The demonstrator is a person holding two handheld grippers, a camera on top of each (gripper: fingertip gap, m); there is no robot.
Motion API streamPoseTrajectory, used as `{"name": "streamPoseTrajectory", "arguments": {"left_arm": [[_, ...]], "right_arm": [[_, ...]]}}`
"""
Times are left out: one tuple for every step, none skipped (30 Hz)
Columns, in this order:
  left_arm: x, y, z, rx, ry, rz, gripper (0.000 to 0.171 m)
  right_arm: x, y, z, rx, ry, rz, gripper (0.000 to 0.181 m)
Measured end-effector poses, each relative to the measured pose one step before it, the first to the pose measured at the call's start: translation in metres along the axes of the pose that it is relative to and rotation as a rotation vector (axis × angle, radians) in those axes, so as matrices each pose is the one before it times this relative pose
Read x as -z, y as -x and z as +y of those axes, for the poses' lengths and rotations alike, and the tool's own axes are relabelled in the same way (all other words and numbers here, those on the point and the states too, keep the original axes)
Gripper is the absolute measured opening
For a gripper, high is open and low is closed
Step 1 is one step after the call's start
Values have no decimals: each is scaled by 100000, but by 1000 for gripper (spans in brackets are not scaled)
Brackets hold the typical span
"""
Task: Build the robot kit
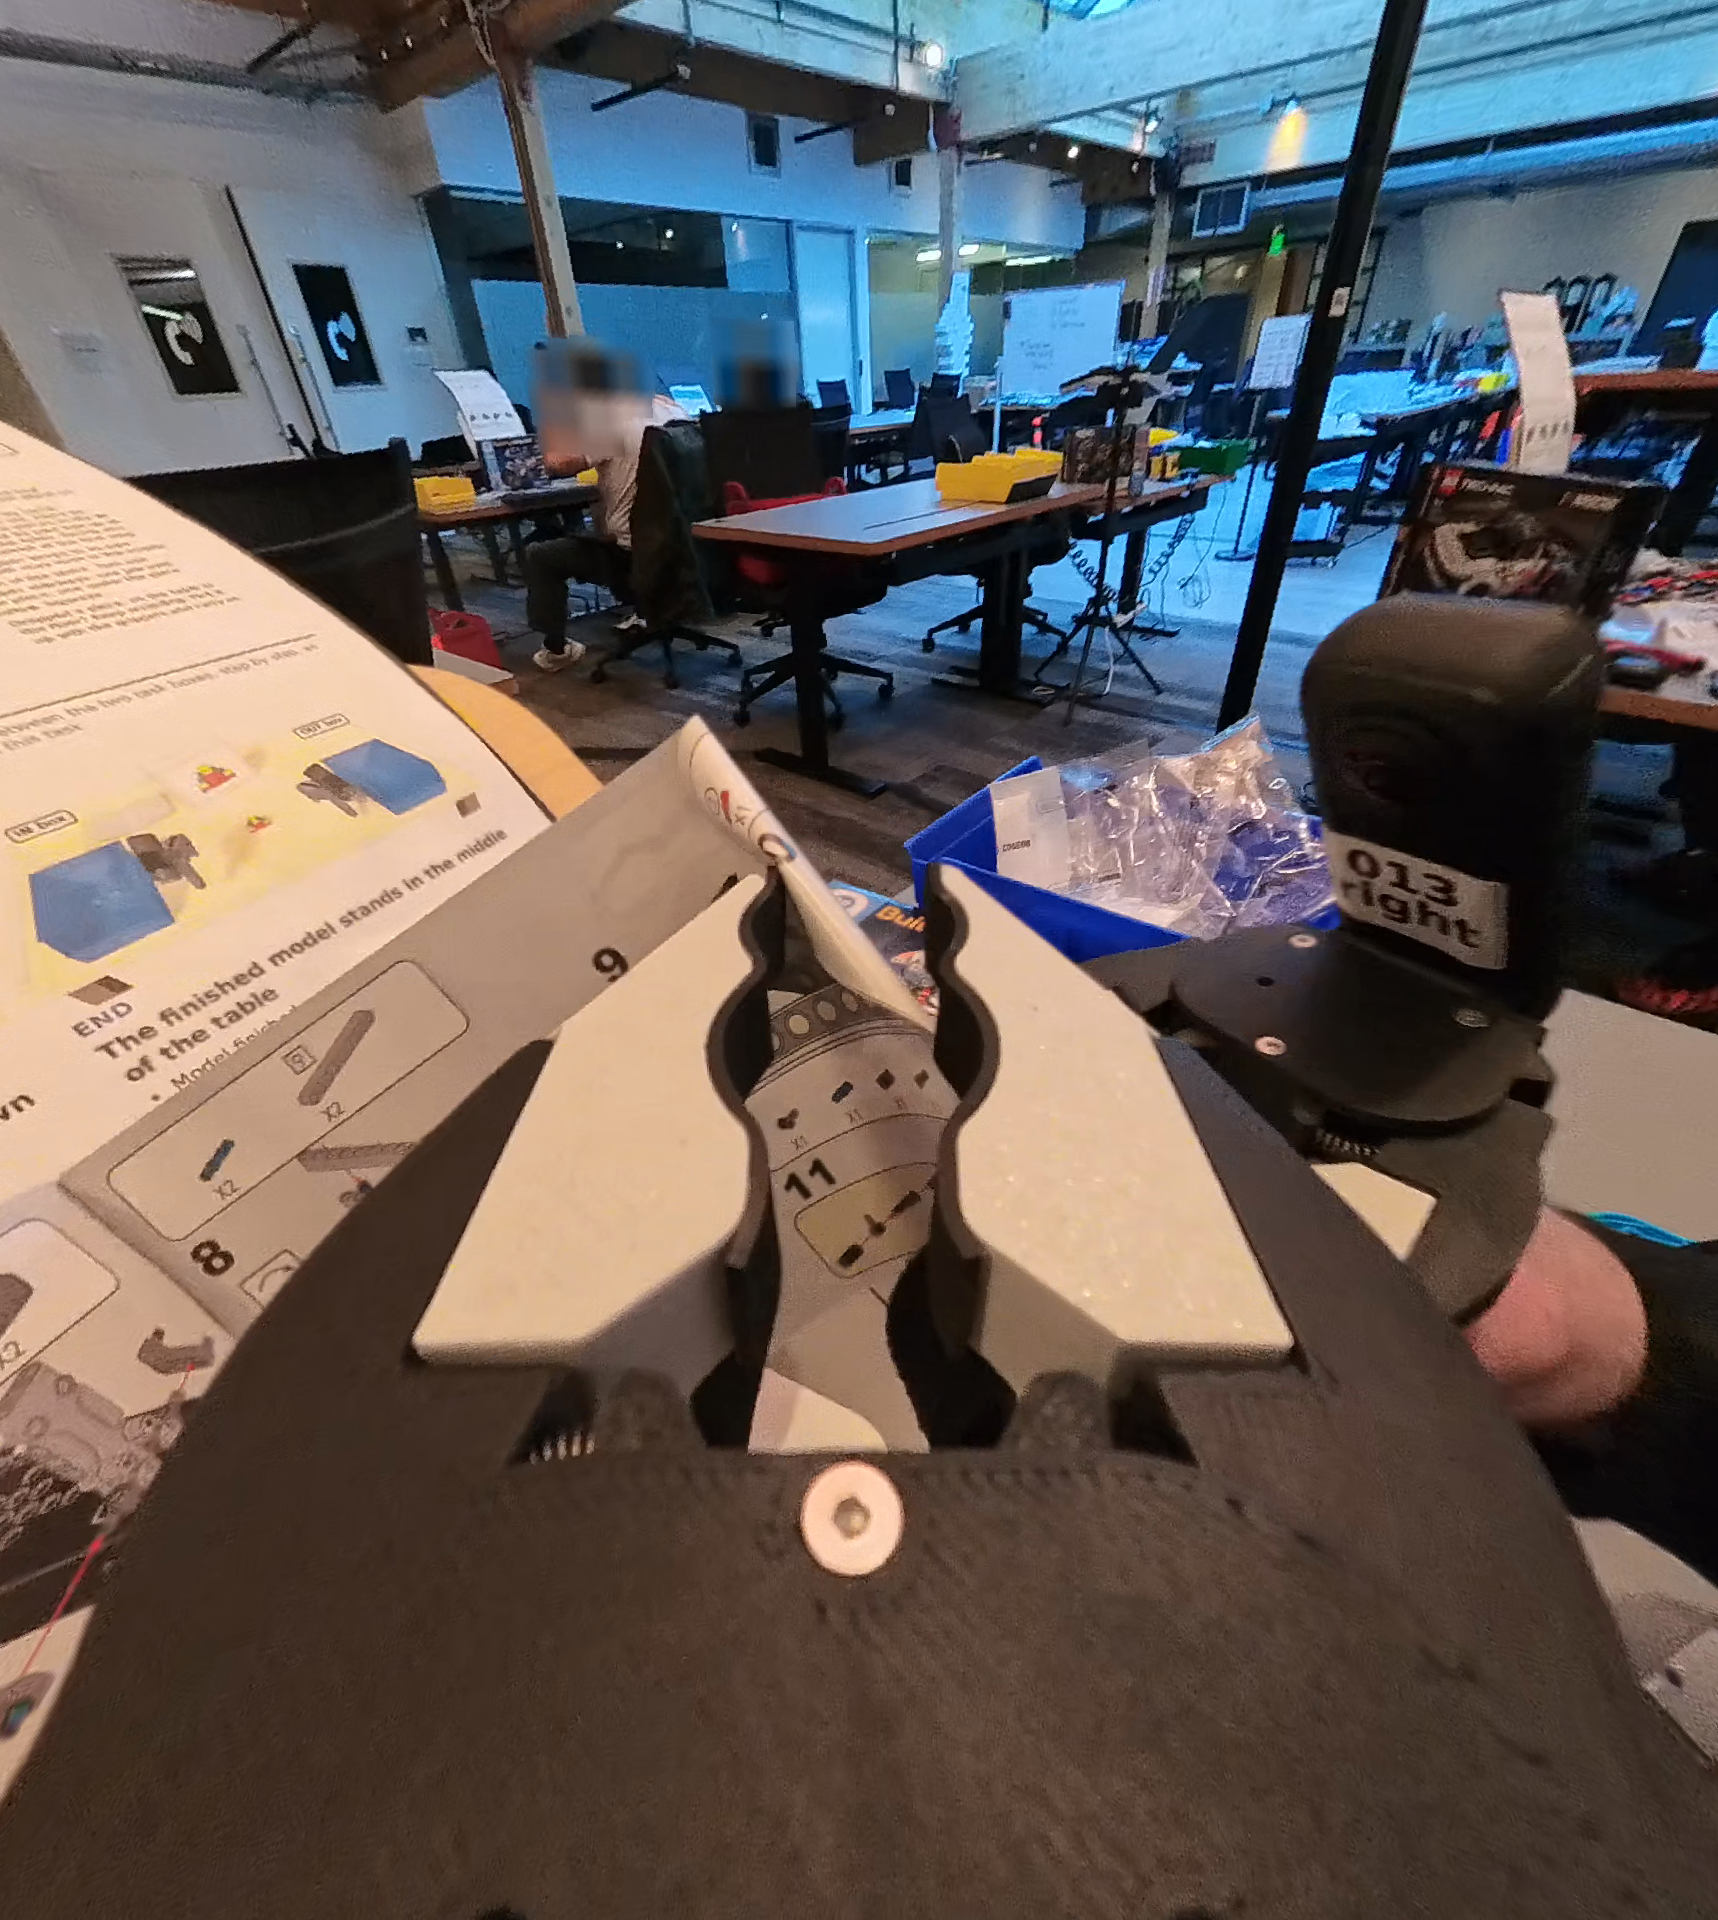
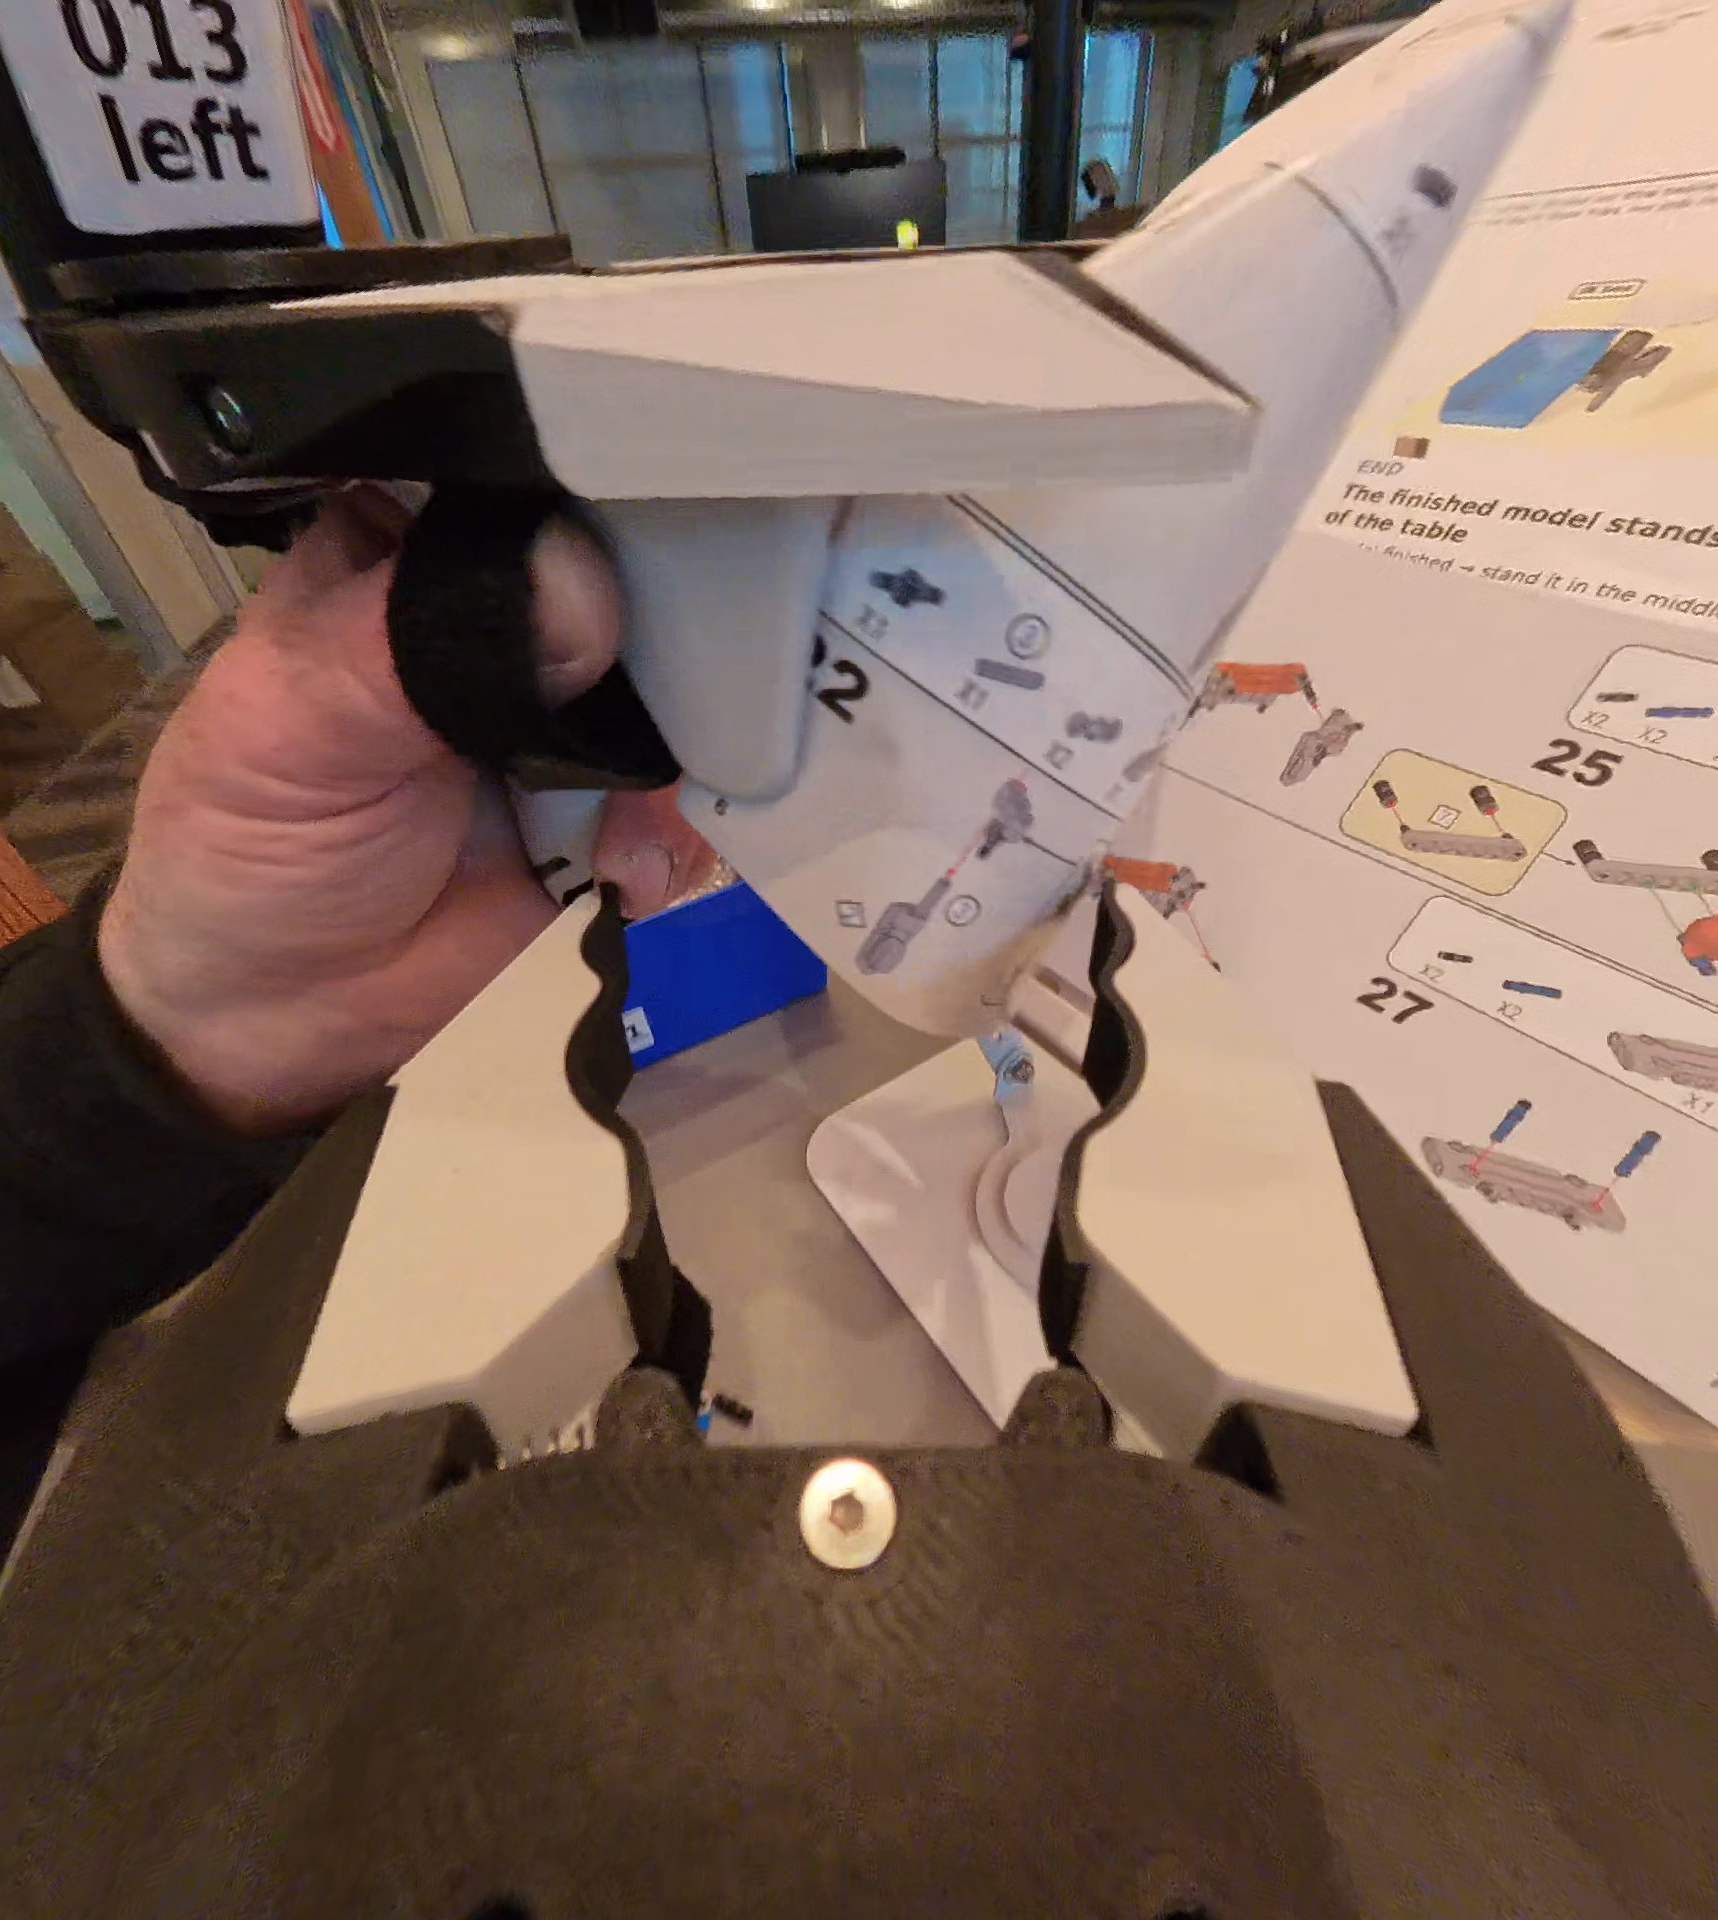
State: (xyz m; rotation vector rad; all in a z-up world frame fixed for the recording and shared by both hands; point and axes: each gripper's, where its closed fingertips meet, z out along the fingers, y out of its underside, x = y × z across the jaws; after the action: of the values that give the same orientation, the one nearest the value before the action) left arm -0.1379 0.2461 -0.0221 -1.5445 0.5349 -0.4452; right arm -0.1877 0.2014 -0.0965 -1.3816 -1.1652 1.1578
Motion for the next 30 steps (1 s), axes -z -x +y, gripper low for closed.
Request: {"name": "streamPoseTrajectory", "arguments": {"left_arm": [[279,-28,-121,1306,-1916,3304,25],[276,-402,-36,1481,-1609,6040,28],[254,-119,138,1259,-852,4094,30],[282,106,168,1145,-1081,2480,31],[300,383,181,1471,-993,804,33],[281,140,72,1874,-1315,2091,36],[277,31,-38,1800,-1526,2056,39],[248,-74,-161,659,-1702,1890,43],[127,-248,-33,152,-483,2298,45],[13,-227,142,314,877,1818,47],[-17,-8,159,-182,873,-29,50],[12,68,46,-866,214,-802,50],[22,171,53,-554,497,-1401,50],[61,444,201,-653,1710,-3083,50],[48,440,388,-1411,3185,-3201,51],[39,431,443,-1578,3577,-2974,53],[136,594,317,-1660,2397,-3879,55],[237,848,222,-1305,1429,-4926,54],[396,1093,54,-215,-147,-5829,53],[522,1169,-113,1818,-1567,-5405,48],[489,861,-175,3472,-1500,-2431,43],[449,808,-95,4273,-170,-1548,43],[462,840,-81,3277,135,-2034,43],[468,797,-62,2041,250,-2338,42],[444,659,-51,1375,474,-1769,41],[415,553,-90,1266,258,-1304,41],[356,469,-31,1258,594,-1270,41],[280,257,-48,708,603,-414,41],[238,98,-61,364,533,-18,41],[191,15,-100,181,159,27,41]], "right_arm": [[-215,-47,40,245,-1215,-1488,88],[-185,-30,65,-441,-747,-1399,88],[-121,-151,-77,-1178,-1341,-552,83],[-75,-102,-221,-953,-1979,-739,78],[-45,-18,-232,-812,-1913,-1188,77],[-2,-97,-99,-468,-1047,-503,72],[29,-234,45,341,-242,772,57],[1,-223,70,512,47,925,49],[-7,-162,85,294,214,689,41],[20,-209,10,229,-250,1038,33],[93,-376,-63,-179,-723,1881,22],[116,-456,-97,-848,-1095,1991,14],[115,-460,-63,-1542,-1034,1661,9],[131,-529,-3,-1987,-790,1946,3],[150,-555,-51,-2465,-974,1790,1],[135,-427,-96,-2857,-1280,768,1],[99,-336,-54,-2697,-1004,351,1],[57,-350,24,-1965,-418,841,3],[46,-377,50,-1125,-224,1299,4],[51,-490,86,-890,-77,2175,4],[64,-480,98,-1412,-71,1915,3],[116,-249,-86,-1999,-1362,2,4],[159,-182,-177,-2375,-1792,-630,5],[173,-231,-159,-1841,-1553,-369,6],[196,-226,-154,-1065,-1175,-64,5],[175,-241,-83,-626,-606,270,6],[150,-234,-18,-386,-317,506,4],[93,-105,0,-312,-300,-68,2],[36,-32,56,-248,69,-308,2],[42,-123,93,-122,414,426,4]]}}
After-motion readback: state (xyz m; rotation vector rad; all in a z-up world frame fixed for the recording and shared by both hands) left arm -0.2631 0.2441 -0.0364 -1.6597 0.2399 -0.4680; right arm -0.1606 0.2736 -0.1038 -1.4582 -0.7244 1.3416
